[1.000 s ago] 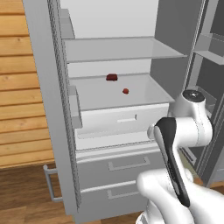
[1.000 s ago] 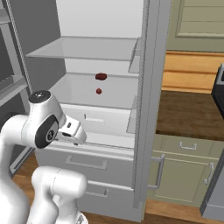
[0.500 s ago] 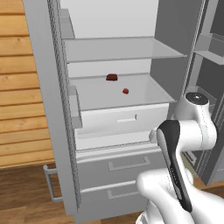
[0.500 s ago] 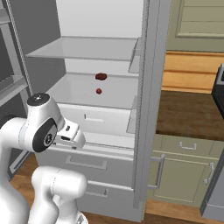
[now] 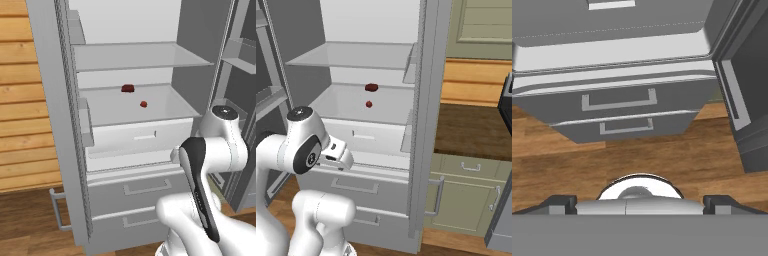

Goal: Take the strawberry from the fridge and place it on top of the pancake, located on the dining counter.

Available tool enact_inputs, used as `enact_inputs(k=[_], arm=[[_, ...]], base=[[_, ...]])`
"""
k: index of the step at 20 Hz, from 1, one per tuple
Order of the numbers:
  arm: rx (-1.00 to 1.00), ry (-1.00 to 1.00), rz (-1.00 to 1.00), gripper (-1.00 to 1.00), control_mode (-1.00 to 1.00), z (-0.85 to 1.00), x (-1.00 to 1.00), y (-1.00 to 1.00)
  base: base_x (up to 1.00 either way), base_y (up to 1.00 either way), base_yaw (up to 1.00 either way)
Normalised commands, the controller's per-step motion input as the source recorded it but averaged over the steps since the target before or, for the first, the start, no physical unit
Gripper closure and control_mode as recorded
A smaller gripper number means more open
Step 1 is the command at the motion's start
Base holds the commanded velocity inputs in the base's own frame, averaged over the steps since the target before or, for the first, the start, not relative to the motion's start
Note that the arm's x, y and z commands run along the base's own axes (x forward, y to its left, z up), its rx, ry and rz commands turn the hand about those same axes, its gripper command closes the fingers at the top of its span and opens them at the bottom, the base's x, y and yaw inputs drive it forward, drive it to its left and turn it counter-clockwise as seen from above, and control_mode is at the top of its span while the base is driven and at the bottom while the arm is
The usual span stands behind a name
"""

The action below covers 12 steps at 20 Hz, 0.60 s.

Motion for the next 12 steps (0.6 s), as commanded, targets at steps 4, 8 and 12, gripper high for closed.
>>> enact_inputs(k=[4, 8, 12], arm=[[0.0, 0.0, 0.0, -1.0, 1.0, 0.0, 0.0, 0.0], [0.0, 0.0, 0.0, -1.0, 1.0, 0.0, 0.0, 0.0], [0.0, 0.0, 0.0, -1.0, 1.0, 0.0, 0.0, 0.0]], base=[[0.1, 0.01, 0.0], [0.54, 0.25, 0.04], [0.54, 0.25, 0.03]])
